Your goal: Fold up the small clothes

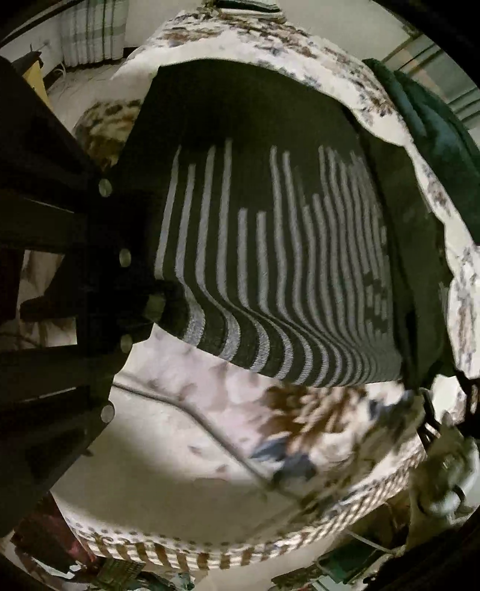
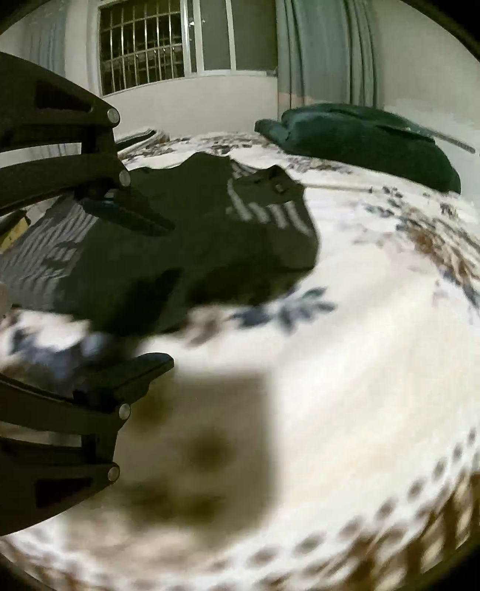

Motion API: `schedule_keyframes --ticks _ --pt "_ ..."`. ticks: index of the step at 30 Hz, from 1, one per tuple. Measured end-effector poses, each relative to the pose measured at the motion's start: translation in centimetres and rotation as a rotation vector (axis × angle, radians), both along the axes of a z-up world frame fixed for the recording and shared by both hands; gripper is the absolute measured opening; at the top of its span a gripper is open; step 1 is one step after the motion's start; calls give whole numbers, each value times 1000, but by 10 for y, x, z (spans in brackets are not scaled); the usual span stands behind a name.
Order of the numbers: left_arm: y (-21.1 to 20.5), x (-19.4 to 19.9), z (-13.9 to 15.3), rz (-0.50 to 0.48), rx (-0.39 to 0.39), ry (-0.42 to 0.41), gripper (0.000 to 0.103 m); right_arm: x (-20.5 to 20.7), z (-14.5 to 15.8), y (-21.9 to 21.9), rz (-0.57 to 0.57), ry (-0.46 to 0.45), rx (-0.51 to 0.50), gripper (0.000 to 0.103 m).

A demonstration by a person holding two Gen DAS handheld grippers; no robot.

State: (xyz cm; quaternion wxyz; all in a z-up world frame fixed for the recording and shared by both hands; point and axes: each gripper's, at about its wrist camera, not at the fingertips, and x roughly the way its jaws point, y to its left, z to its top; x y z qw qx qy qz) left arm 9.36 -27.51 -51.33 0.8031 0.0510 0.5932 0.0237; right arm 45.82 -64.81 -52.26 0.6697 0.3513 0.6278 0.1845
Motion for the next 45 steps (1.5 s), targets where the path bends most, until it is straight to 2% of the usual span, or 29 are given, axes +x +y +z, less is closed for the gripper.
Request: schedule_keyframes --ticks 2,3,4,5,6,8,13,17,22,26,29,32,36,41,43,45 --pt "3 0 6 3 0 -7 4 16 -6 16 36 -6 -1 68" --pt "6 3 9 5 -2 -7 4 23 -8 27 60 -6 -33 68" --pt "11 5 13 10 -6 -9 4 28 -9 35 78 -11 -60 60" --pt "16 6 18 17 -9 -13 4 34 -8 45 100 -21 -90 27" --pt "21 9 20 21 -14 -15 4 37 -5 54 118 -19 -136 16" --pt "35 12 29 43 -36 -22 4 43 8 67 125 -30 -198 6" --pt "83 20 52 128 -100 -59 4 52 53 96 190 -23 -350 5" --pt "136 22 65 236 -180 -88 4 64 98 134 240 -44 -401 5" --pt "204 23 61 355 -280 -83 4 79 140 214 293 -59 -454 5" --pt "268 25 48 428 -354 -71 4 97 152 303 326 -57 -523 5" --pt "314 26 38 477 -405 -61 4 111 144 374 346 -51 -571 5" --pt "354 26 28 516 -435 -60 4 123 123 442 353 -38 -599 5" --pt "406 26 0 570 -465 -37 4 135 91 510 357 -12 -639 5" --pt "438 30 -39 589 -500 18 6 143 48 570 380 21 -700 5" --pt "448 27 -55 610 -502 59 8 145 33 577 365 57 -717 6" --pt "459 20 -66 632 -499 109 9 145 28 577 344 73 -680 10"
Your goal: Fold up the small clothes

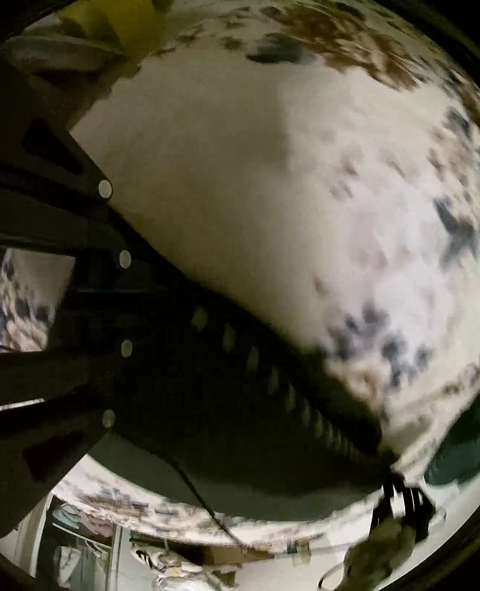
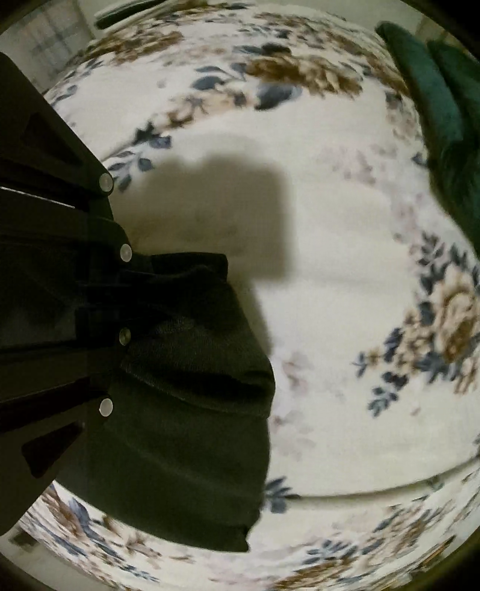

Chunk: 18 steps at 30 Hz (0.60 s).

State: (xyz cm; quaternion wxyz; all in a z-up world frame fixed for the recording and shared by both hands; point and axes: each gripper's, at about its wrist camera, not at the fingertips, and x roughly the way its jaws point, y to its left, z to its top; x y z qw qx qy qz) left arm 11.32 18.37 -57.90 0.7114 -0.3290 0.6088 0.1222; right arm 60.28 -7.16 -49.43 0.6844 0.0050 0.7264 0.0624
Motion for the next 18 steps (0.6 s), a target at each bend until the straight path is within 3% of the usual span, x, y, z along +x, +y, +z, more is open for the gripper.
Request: schedule_keyframes --ticks 4,6,8,11,14,18 --pt "16 -21 5 12 4 16 25 -19 16 -11 -4 -6 109 41" --pt "21 -29 8 4 17 32 35 -43 31 -21 13 -17 154 45" --pt "23 -32 12 1 13 33 41 -74 42 -33 32 -15 199 61" --pt "21 -26 18 -21 11 21 42 -134 49 -58 63 -10 225 66" --pt "7 -10 24 -73 35 1 45 -200 36 -91 77 -3 193 68" --pt "-22 20 9 -166 100 17 47 -288 4 -143 -25 76 210 68"
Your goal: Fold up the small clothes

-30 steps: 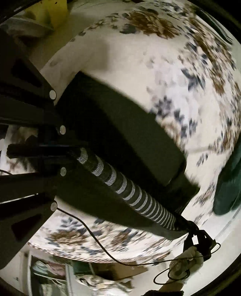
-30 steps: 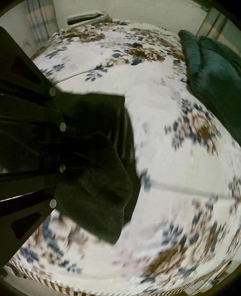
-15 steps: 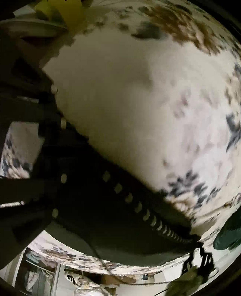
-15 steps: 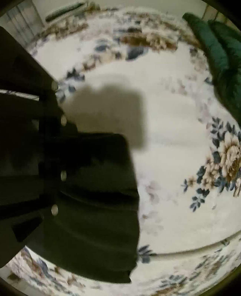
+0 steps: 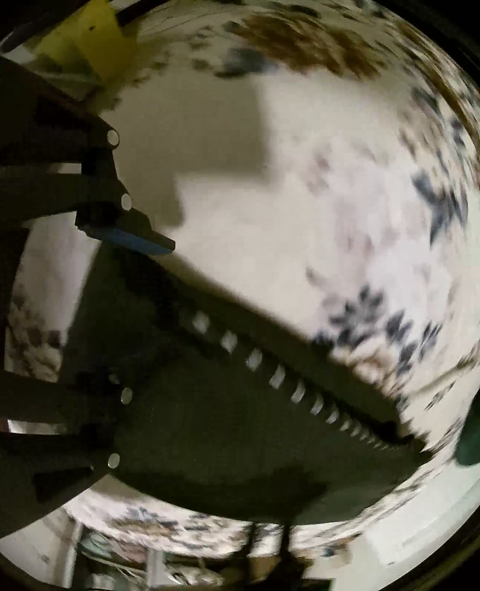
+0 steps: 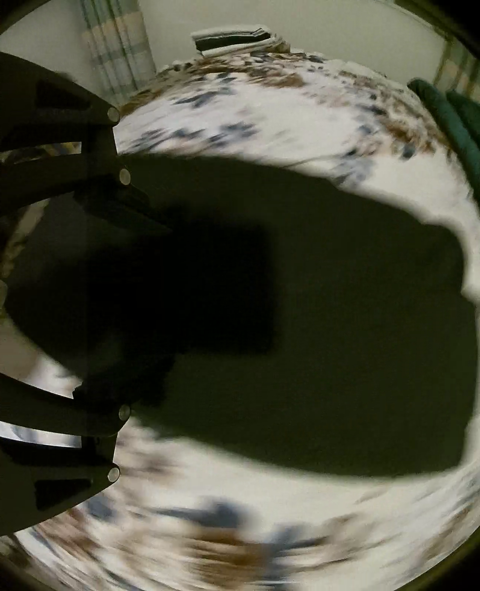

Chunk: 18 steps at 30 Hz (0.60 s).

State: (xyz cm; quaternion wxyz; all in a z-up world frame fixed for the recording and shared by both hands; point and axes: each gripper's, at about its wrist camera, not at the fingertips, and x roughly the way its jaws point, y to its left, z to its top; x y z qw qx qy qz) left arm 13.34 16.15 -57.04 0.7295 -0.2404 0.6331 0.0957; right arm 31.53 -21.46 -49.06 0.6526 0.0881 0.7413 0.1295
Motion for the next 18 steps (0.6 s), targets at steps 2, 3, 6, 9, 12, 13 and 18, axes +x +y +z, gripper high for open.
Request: schedule_keyframes --ticks 2,3,6,9,12,13,18 --pt "-9 7 -9 -24 30 14 46 -38 -17 -25 -86 54 18 68" --pt "-13 8 -14 -29 56 16 46 -58 -26 -36 -126 76 32 68" --pt "-16 3 -19 -48 62 -18 11 -105 -47 -57 -210 131 74 68" --pt "-19 -3 -7 -80 92 -39 11 -132 -54 -68 -233 140 97 68" --pt "-24 -2 8 -112 88 -21 14 -137 -43 -74 -216 106 101 68" --pt "-26 0 15 -130 85 -6 16 -137 -38 -78 -208 92 102 68" --pt "-29 19 54 -169 84 -28 26 -118 -12 -85 -225 31 118 68"
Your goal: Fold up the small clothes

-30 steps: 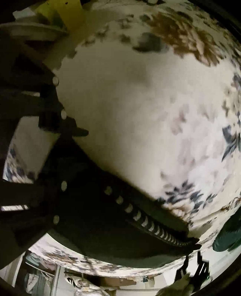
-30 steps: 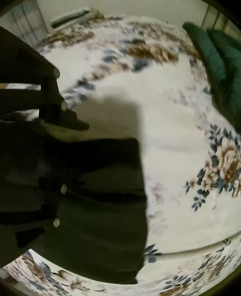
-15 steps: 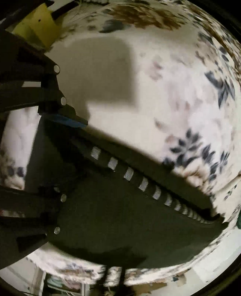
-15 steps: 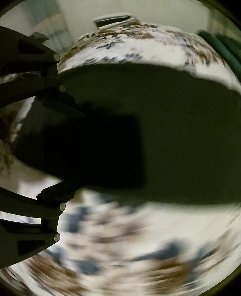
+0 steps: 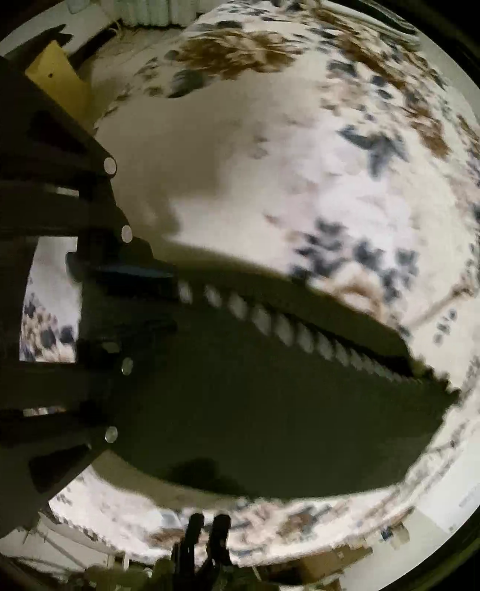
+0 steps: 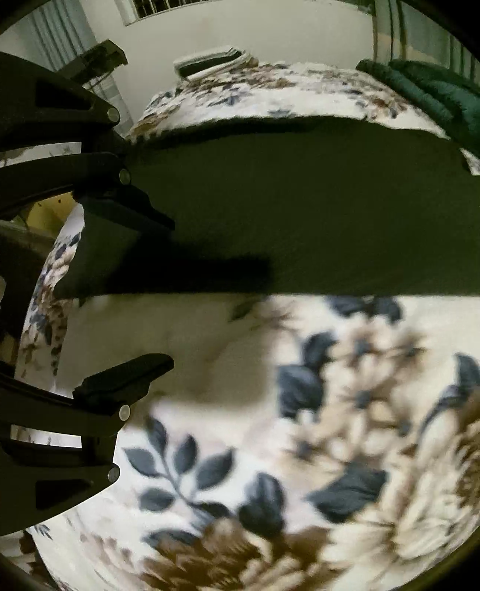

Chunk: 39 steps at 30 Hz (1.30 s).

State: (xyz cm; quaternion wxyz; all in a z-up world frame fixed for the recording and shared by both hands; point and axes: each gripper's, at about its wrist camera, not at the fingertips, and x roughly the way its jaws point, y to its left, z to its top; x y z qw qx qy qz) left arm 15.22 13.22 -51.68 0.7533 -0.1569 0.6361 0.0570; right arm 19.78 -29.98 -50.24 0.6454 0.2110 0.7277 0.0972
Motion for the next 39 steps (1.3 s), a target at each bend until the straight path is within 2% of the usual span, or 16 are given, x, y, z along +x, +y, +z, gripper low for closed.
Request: schedule_keyframes --ticks 4,6,11,14,17,20,21,22,25,27,28,29,33,36,37,39 --pt "8 35 23 0 -40 -72 50 25 8 -12 -52 -17 1 68" --pt "11 72 28 -11 -74 -126 54 40 9 -18 -82 -19 -9 68" --pt "13 190 31 -63 -140 -230 54 107 13 -40 -171 -69 -33 68" --pt "7 277 20 -129 -162 -279 54 167 16 -52 -225 -134 -54 68" --pt "-9 354 -3 -211 -166 -267 54 222 13 -65 -284 -166 -33 68" --pt "-19 408 -32 -253 -186 -229 52 273 6 -79 -352 -187 14 68" --pt "-21 420 -38 -264 -204 -236 46 288 2 -83 -374 -191 35 68" --pt "-23 427 -41 -273 -227 -246 11 300 -2 -86 -391 -190 54 68" --pt "-19 438 -44 -263 -270 -253 6 327 -17 -88 -433 -157 112 68" --pt "-8 440 -41 -231 -295 -266 6 337 -18 -87 -440 -167 102 35" --pt "1 440 -41 -205 -318 -266 5 339 -15 -89 -452 -177 78 15" --pt "8 442 -44 -183 -333 -260 5 337 -12 -84 -477 -191 77 12" --pt "23 451 -68 -149 -338 -214 4 338 -16 -86 -478 -174 20 11" --pt "20 450 -64 -158 -345 -203 7 343 -20 -83 -452 -142 -8 13" --pt "18 447 -57 -172 -342 -200 8 342 -19 -85 -448 -136 -5 16" --pt "16 439 -44 -193 -323 -200 12 337 -13 -85 -441 -128 22 35"
